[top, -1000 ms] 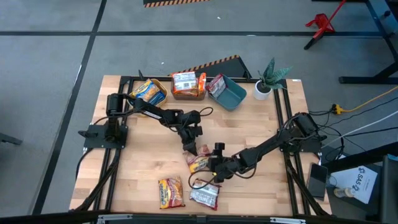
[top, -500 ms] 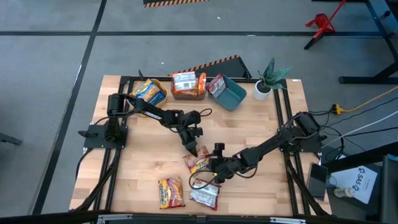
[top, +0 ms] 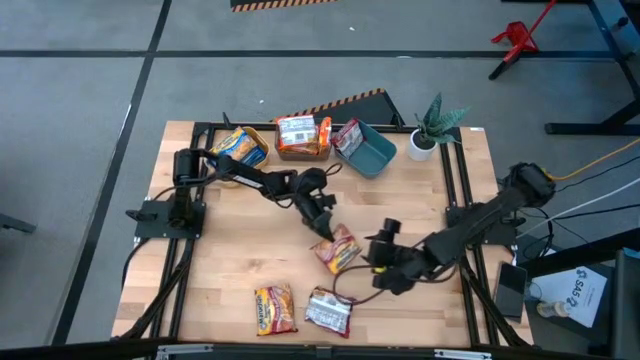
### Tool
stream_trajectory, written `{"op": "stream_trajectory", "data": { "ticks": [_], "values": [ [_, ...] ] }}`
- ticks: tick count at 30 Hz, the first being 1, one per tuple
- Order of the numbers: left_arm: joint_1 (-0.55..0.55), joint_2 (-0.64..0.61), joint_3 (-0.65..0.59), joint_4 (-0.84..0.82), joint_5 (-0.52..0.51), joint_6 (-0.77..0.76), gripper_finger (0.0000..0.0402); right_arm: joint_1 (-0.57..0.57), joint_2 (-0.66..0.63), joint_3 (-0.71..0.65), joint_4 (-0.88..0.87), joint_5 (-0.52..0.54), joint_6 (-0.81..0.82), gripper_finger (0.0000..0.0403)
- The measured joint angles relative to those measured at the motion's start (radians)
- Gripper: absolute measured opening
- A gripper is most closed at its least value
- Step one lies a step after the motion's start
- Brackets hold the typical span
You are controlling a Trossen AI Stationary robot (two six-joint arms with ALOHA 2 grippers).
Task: Sort Maruchan noodles
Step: Put the red noodle pack into the blue bin
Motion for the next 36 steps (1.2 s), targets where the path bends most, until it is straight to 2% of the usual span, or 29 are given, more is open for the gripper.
{"op": "stream_trajectory", "data": {
  "ticks": [7, 10, 13, 17, 22, 24, 26, 36],
  "values": [
    [0.044, -0.003, 0.196, -0.038, -0.054, 0.001, 0.0108, 0.116, -0.082, 0.000, -0.282, 0.019, 0.365, 0.0232],
    [0.089, -0.003, 0.300, -0.154, -0.132, 0.068, 0.0108, 0.180, -0.086, 0.000, -0.372, 0.020, 0.495, 0.0232],
    [0.137, -0.003, 0.408, -0.324, -0.257, 0.182, 0.0108, 0.234, -0.086, 0.000, -0.449, 0.021, 0.605, 0.0232],
    [0.195, -0.003, 0.557, -0.506, -0.493, 0.349, 0.0108, 0.265, -0.081, -0.001, -0.530, 0.039, 0.695, 0.0232],
    [0.255, -0.004, 0.703, -0.658, -0.769, 0.535, 0.0108, 0.267, -0.081, -0.001, -0.569, 0.058, 0.712, 0.0232],
    [0.277, -0.005, 0.729, -0.696, -0.845, 0.588, 0.0108, 0.267, -0.081, -0.001, -0.569, 0.066, 0.712, 0.0232],
    [0.297, -0.006, 0.731, -0.710, -0.873, 0.617, 0.0108, 0.267, -0.081, -0.001, -0.569, 0.067, 0.714, 0.0232],
    [0.331, 0.067, 0.731, -0.770, -0.871, 0.657, 0.0108, 0.267, -0.081, -0.001, -0.570, 0.067, 0.717, 0.0232]
  ]
}}
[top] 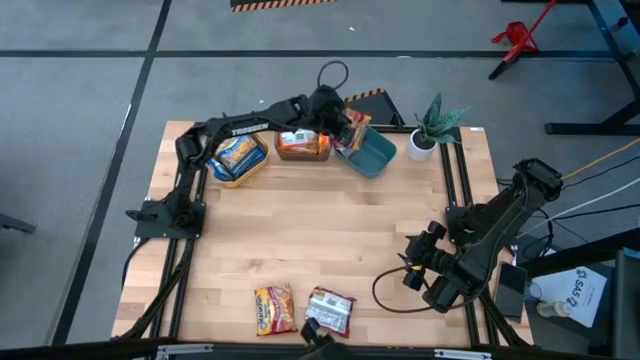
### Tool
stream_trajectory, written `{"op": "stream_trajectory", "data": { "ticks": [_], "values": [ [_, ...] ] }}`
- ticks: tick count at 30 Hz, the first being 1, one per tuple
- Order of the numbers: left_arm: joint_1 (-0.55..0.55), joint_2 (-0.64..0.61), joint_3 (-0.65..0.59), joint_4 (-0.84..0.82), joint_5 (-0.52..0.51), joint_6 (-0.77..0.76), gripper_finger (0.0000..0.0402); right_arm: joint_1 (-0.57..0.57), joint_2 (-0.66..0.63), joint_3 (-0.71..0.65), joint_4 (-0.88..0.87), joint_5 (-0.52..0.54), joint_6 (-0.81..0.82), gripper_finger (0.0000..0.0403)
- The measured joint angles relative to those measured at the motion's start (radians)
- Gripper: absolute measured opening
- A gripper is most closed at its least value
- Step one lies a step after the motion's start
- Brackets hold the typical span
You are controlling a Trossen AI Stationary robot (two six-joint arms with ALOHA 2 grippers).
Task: Sort Maruchan noodles
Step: Put the red noodle pack into the blue bin
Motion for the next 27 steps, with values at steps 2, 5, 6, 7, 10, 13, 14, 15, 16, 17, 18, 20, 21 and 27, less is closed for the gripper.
{"op": "stream_trajectory", "data": {
  "ticks": [2, 5, 6, 7, 10, 13, 14, 15, 16, 17, 18, 20, 21, 27],
  "values": [
    [0.000, 0.036, 0.012, -0.013, 0.004, 0.017, 0.0108, 0.000, 0.000, 0.000, 0.001, -0.001, 0.000, 0.0232],
    [0.000, 0.090, 0.073, -0.096, 0.004, 0.027, 0.0108, 0.000, 0.000, 0.000, 0.003, -0.002, 0.000, 0.0232],
    [0.000, 0.105, 0.109, -0.114, 0.001, 0.044, 0.0108, 0.000, 0.000, 0.000, 0.003, -0.002, 0.000, 0.0232],
    [0.000, 0.119, 0.147, -0.131, -0.005, 0.066, 0.0108, 0.000, 0.000, 0.000, 0.003, -0.002, 0.000, 0.0232],
    [-0.009, 0.170, 0.278, -0.215, -0.051, 0.148, 0.0107, 0.000, 0.000, 0.000, 0.003, -0.002, 0.000, 0.0232],
    [-0.014, 0.240, 0.387, -0.309, -0.068, 0.191, 0.0107, 0.000, 0.000, 0.000, 0.005, -0.006, 0.000, 0.0232],
    [-0.014, 0.263, 0.418, -0.335, -0.059, 0.191, 0.0107, 0.000, 0.000, 0.000, 0.004, -0.009, 0.000, 0.0232],
    [-0.014, 0.280, 0.444, -0.358, -0.047, 0.190, 0.0107, 0.000, 0.000, 0.000, 0.004, -0.011, 0.000, 0.0232],
    [-0.014, 0.295, 0.466, -0.392, -0.034, 0.193, 0.0107, 0.000, 0.000, 0.000, 0.004, -0.011, 0.000, 0.0232],
    [-0.017, 0.305, 0.482, -0.417, -0.029, 0.199, 0.0107, 0.000, 0.000, 0.000, 0.004, -0.010, 0.000, 0.0232],
    [-0.020, 0.315, 0.492, -0.423, -0.030, 0.204, 0.0107, 0.000, 0.000, -0.003, 0.006, -0.010, 0.000, 0.0232],
    [-0.024, 0.326, 0.494, -0.430, -0.035, 0.218, 0.0107, 0.000, 0.000, -0.013, 0.010, -0.011, 0.003, 0.0232],
    [-0.027, 0.328, 0.494, -0.434, -0.043, 0.224, 0.0107, 0.000, 0.000, -0.020, 0.013, -0.011, 0.011, 0.0232],
    [-0.032, 0.330, 0.491, -0.435, -0.091, 0.277, 0.0107, 0.000, 0.000, -0.056, 0.017, -0.013, 0.075, 0.0232]
  ]
}}
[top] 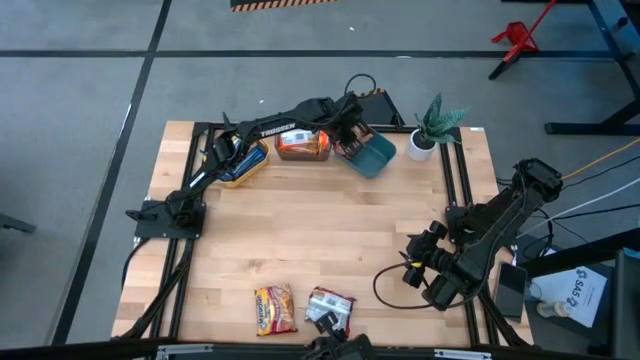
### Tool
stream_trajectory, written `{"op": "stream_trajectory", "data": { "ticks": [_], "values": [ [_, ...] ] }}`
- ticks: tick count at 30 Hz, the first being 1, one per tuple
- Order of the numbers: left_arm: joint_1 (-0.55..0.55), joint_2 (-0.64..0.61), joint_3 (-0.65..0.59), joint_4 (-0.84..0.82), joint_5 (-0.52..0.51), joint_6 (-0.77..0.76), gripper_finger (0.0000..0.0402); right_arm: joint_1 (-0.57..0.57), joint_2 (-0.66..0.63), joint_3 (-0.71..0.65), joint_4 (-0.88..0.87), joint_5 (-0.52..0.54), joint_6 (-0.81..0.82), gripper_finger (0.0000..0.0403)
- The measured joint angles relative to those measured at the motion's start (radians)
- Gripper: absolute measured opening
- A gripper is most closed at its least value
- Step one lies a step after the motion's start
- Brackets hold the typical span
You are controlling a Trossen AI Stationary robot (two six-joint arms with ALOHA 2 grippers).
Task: Sort Maruchan noodles
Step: Put the red noodle pack into the blue bin
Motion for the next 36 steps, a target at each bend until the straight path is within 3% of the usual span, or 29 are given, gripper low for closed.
{"op": "stream_trajectory", "data": {
  "ticks": [6, 17, 24, 30, 36],
  "values": [
    [0.002, 0.000, -0.002, 0.003, -0.023, 0.051, 0.0111, 0.000, 0.000, -0.007, 0.003, 0.000, 0.001, 0.0232],
    [0.002, 0.000, -0.003, 0.054, 0.017, 0.103, 0.0161, 0.000, 0.000, -0.007, 0.024, 0.001, 0.001, 0.0232],
    [0.002, 0.005, 0.008, 0.059, -0.047, 0.105, 0.0168, 0.000, 0.000, -0.007, 0.029, 0.005, 0.002, 0.0232],
    [0.015, -0.061, 0.079, -0.021, 0.020, 0.096, 0.0168, -0.002, 0.000, -0.007, 0.020, 0.057, 0.001, 0.0232],
    [0.007, -0.204, 0.084, -0.121, 0.191, 0.078, 0.0168, -0.065, 0.001, -0.006, 0.022, 0.080, -0.012, 0.0232]
  ]
}}
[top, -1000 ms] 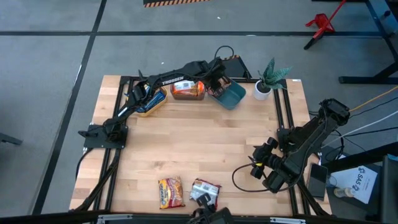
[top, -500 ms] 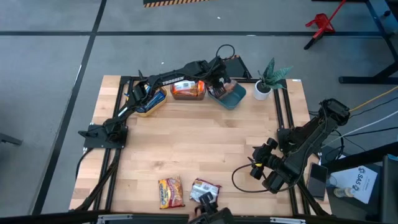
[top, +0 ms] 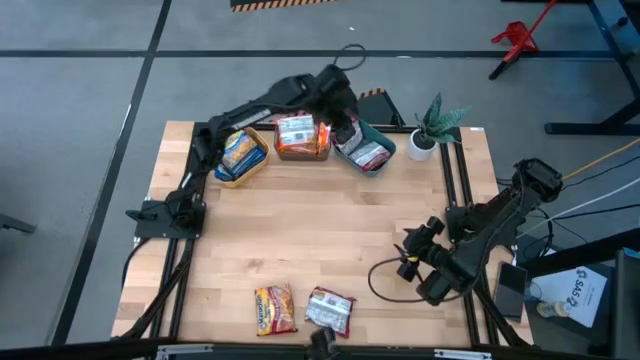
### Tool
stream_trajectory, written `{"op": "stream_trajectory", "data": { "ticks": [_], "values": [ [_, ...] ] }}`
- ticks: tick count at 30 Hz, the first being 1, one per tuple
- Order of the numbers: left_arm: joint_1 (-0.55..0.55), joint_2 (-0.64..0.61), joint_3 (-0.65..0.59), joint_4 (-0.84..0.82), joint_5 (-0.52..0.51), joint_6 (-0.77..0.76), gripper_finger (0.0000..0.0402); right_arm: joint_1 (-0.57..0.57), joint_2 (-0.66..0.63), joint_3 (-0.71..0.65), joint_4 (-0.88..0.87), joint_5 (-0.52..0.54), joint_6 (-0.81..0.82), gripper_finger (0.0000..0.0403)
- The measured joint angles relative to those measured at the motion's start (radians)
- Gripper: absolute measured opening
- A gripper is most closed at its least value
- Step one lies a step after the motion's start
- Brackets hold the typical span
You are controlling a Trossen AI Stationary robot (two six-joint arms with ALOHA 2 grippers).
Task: Sort Maruchan noodles
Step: Put the red noodle pack into the blue bin
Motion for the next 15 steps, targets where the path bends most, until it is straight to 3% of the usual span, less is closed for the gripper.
{"op": "stream_trajectory", "data": {
  "ticks": [4, 7, 11, 15],
  "values": [
    [-0.017, -0.118, 0.006, -0.103, 0.173, -0.003, 0.0169, -0.067, 0.000, 0.032, 0.002, -0.003, -0.114, 0.0232],
    [-0.053, -0.192, 0.006, -0.213, 0.235, 0.027, 0.0169, -0.133, 0.000, 0.081, -0.004, 0.035, -0.303, 0.0232],
    [-0.107, -0.269, 0.004, -0.276, 0.198, 0.022, 0.0169, -0.305, -0.037, 0.165, -0.005, 0.074, -0.733, 0.0232],
    [-0.149, -0.338, 0.005, -0.278, 0.158, -0.022, 0.0169, -0.548, -0.117, 0.185, 0.082, -0.069, -1.151, 0.0232]
  ]
}}
